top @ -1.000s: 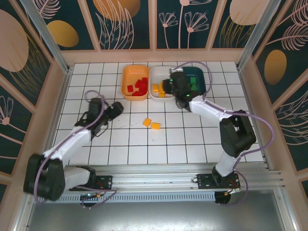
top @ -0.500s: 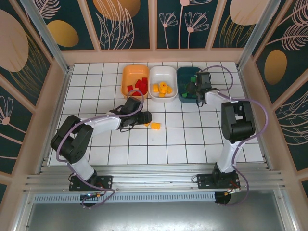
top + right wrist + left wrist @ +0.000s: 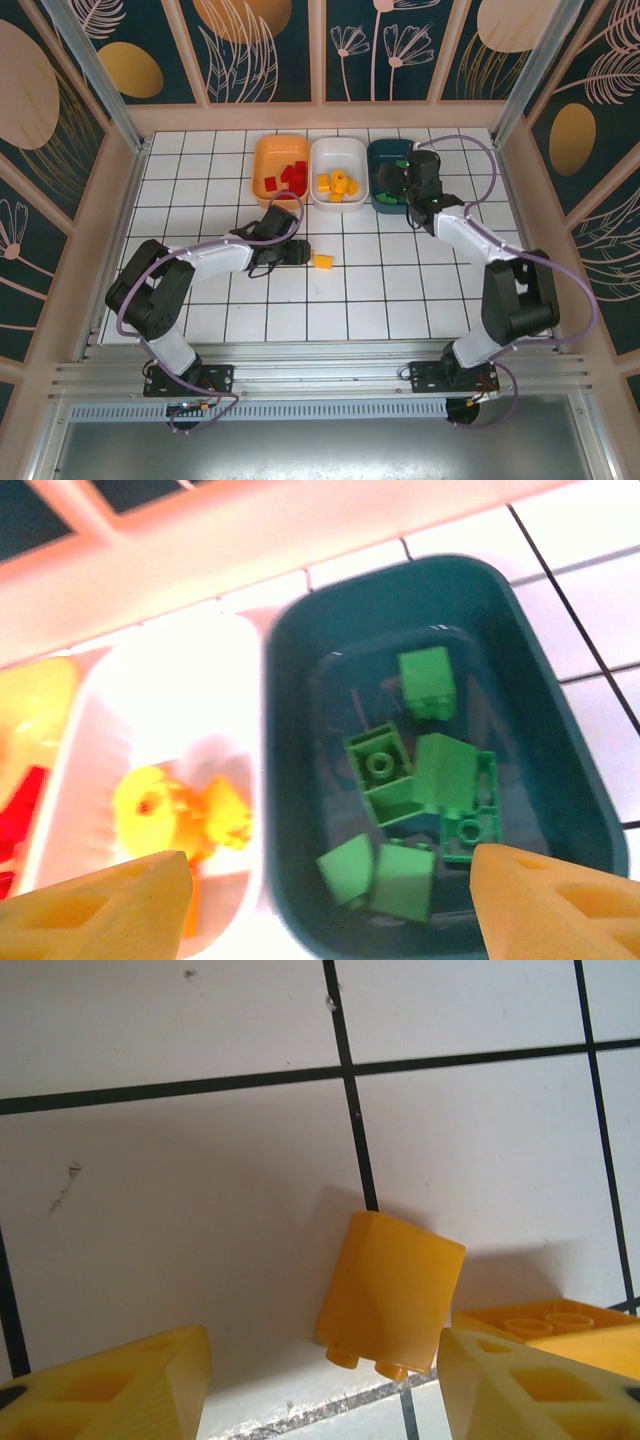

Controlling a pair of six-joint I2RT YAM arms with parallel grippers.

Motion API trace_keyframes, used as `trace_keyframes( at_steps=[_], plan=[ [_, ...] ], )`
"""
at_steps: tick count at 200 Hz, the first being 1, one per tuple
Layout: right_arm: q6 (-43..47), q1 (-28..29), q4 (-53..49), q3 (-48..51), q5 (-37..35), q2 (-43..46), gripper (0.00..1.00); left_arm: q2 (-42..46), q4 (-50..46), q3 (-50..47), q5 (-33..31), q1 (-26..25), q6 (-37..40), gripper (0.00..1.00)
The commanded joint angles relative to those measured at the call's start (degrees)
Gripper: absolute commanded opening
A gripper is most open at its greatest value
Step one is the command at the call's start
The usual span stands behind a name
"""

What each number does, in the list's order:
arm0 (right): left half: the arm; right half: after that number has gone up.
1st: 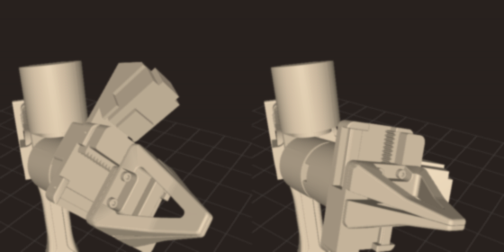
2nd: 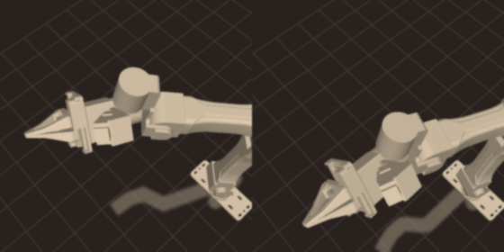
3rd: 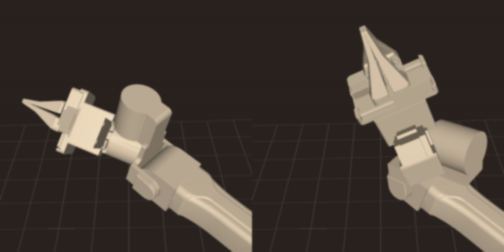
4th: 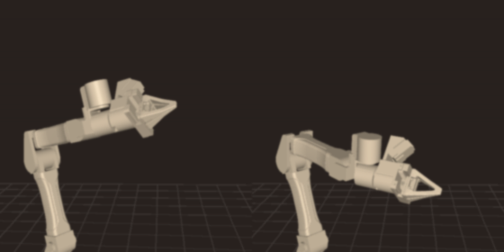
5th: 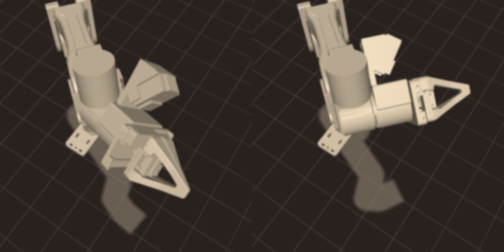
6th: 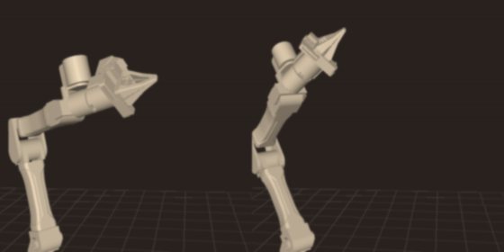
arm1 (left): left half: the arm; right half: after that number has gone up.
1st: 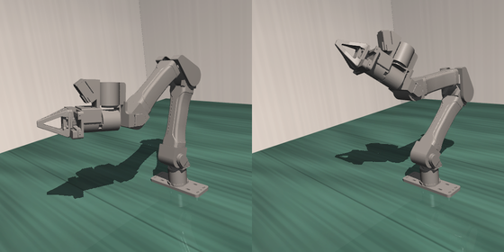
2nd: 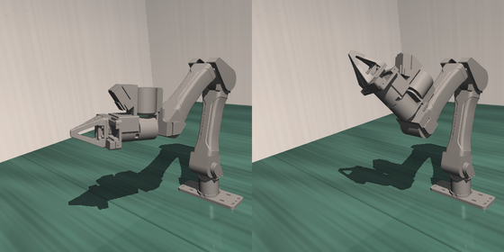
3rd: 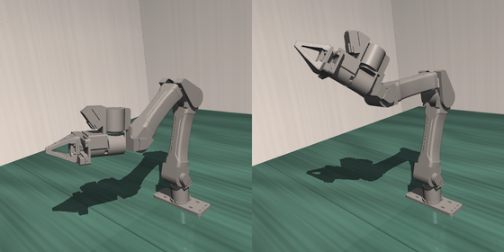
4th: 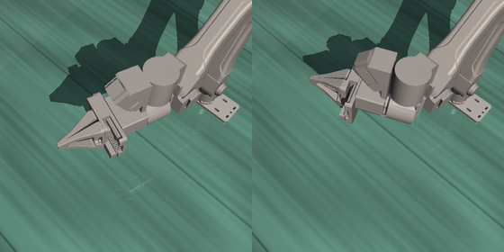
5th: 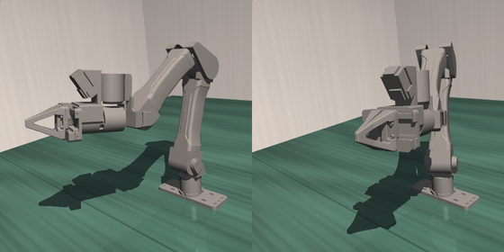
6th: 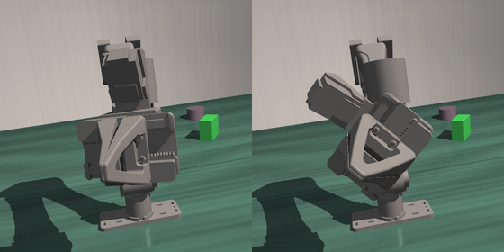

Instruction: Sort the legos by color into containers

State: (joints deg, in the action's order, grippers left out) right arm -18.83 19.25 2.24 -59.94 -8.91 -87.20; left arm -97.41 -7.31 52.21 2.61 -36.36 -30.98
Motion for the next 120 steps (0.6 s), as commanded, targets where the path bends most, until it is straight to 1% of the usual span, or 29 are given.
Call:
trace_keyframes(
  at_steps=[1, 12, 43, 47, 59, 69, 93, 120],
  plan=[
    [-1.2, 2.1, 1.2, 3.8, -3.9, 3.1, 0.75, -0.4, -2.3, 1.6, -0.5, -1.4, 3.5, 0.61],
    [-1.4, 2.4, 1.0, 5.4, -3.8, 4.5, 0.75, -0.5, -2.7, 1.8, -0.7, -1.9, 4.2, 0.61],
    [-1.4, 2.3, 0.9, 9.0, -3.9, 6.8, 0.75, -0.5, -3.0, 3.1, -0.5, -2.9, 5.2, 0.64],
    [-1.3, 2.3, 0.9, 9.3, -4.0, 7.0, 0.75, -2.1, -3.2, 3.2, -0.5, -3.0, 5.3, 0.65],
    [-1.1, 2.2, 0.8, 10.0, -3.9, 7.6, 0.75, -3.1, -3.8, 3.2, -0.9, -3.4, 5.8, 0.67],
    [-1.0, 2.1, 0.6, 10.4, -3.9, 8.2, 0.75, -3.7, -4.3, 4.8, -1.2, -3.8, 6.1, 0.67],
    [-0.7, 2.1, 0.8, 11.2, -3.8, 9.6, 0.75, -4.7, -4.5, 5.3, -1.1, -4.2, 6.3, 0.66],
    [-0.3, 2.1, 1.2, 11.8, -3.3, 10.3, 0.75, -5.0, -4.6, 6.4, 0.3, -4.8, 6.2, 0.66]
  ],
)
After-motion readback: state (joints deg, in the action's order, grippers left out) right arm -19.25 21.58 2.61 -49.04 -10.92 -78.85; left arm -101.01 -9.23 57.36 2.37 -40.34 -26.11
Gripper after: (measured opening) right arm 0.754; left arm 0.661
